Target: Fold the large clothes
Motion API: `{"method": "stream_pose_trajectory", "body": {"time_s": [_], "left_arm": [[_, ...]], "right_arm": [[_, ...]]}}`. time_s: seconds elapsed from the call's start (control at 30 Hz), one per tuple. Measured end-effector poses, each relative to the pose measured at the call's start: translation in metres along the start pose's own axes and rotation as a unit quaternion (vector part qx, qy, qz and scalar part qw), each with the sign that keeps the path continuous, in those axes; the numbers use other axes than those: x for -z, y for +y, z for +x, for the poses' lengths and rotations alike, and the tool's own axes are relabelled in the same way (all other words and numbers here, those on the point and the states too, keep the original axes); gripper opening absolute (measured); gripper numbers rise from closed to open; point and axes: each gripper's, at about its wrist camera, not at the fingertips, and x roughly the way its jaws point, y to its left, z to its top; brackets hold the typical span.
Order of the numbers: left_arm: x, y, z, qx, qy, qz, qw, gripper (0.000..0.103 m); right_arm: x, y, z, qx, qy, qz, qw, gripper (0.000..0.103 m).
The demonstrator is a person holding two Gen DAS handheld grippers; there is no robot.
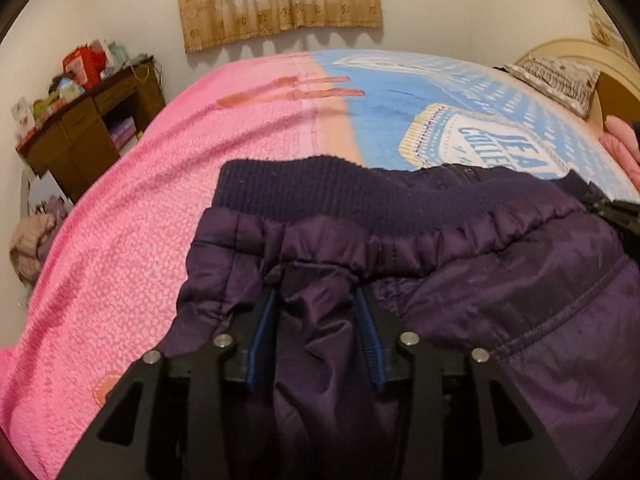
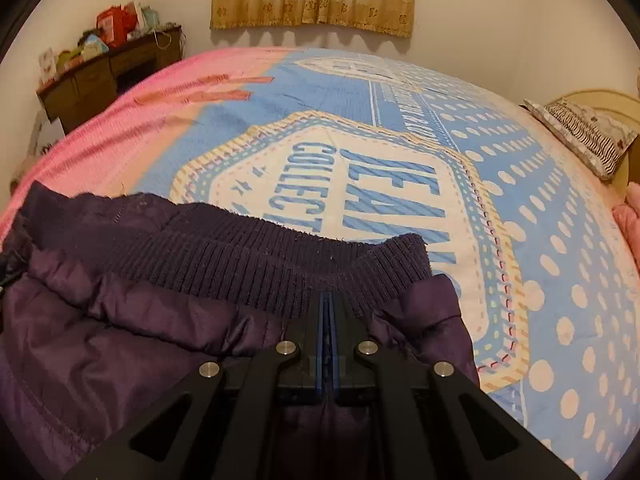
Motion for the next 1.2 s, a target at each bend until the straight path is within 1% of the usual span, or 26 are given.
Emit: {"method": "stream_pose_trajectory", "body": {"time_s": [0.1, 0.27, 0.7, 0.87, 0.93, 0.97, 1.0, 1.03, 1.07, 1.1, 1.13, 1.17, 1.2], "left_arm": [[0.001, 0.002, 0.001, 0.002, 0.001, -0.002, 1.0, 0.048], [0.002, 0.007, 0.003, 0.012, 0.003, -0.012, 0.9999, 0.048], [0.002, 0.007, 0.003, 0.014, 0.0, -0.013, 0.9998, 0.048], [0.001, 0.005, 0.0, 0.003, -0.001, -0.008, 1.0, 0.05], [-0.001, 0.009, -0.006, 0.012, -0.004, -0.017, 0.9998, 0.052], [-0.001, 0.012, -0.011, 0.019, -0.007, -0.027, 0.9994, 0.053], [-0.001, 0.015, -0.015, 0.021, -0.009, -0.034, 0.9992, 0.056], [-0.003, 0.018, -0.024, 0.021, -0.016, -0.041, 0.9988, 0.06], [-0.005, 0.02, -0.036, 0.016, -0.029, -0.048, 0.9983, 0.069], [-0.007, 0.02, -0.046, 0.006, -0.044, -0.052, 0.9976, 0.077], [-0.011, 0.02, -0.061, 0.0, -0.067, -0.057, 0.9961, 0.082], [-0.015, 0.018, -0.075, 0.007, -0.086, -0.061, 0.9944, 0.091], [-0.019, 0.015, -0.083, 0.011, -0.099, -0.062, 0.993, 0.096]], "right_arm": [[0.0, 0.003, 0.003, 0.014, 0.005, -0.011, 1.0, 0.001], [-0.001, 0.004, 0.008, 0.017, 0.014, -0.016, 1.0, 0.001], [-0.001, 0.007, 0.011, 0.029, 0.016, -0.027, 0.999, 0.001], [-0.004, 0.001, 0.006, 0.007, 0.015, -0.01, 1.0, 0.002], [-0.005, -0.004, -0.002, -0.004, 0.014, 0.001, 1.0, 0.003], [-0.006, -0.004, -0.011, 0.0, 0.01, 0.001, 1.0, 0.004], [-0.006, -0.003, -0.019, 0.005, 0.003, -0.001, 1.0, 0.012], [-0.007, -0.002, -0.03, 0.01, -0.008, 0.0, 1.0, 0.043], [-0.008, 0.001, -0.046, 0.02, -0.026, 0.005, 0.999, 0.063], [-0.008, 0.003, -0.06, 0.021, -0.045, 0.012, 0.999, 0.081], [-0.009, 0.007, -0.074, 0.015, -0.064, 0.017, 0.998, 0.081], [-0.009, 0.016, -0.091, 0.001, -0.084, 0.014, 0.996, 0.081], [-0.008, 0.024, -0.099, -0.011, -0.092, 0.009, 0.996, 0.081]]}}
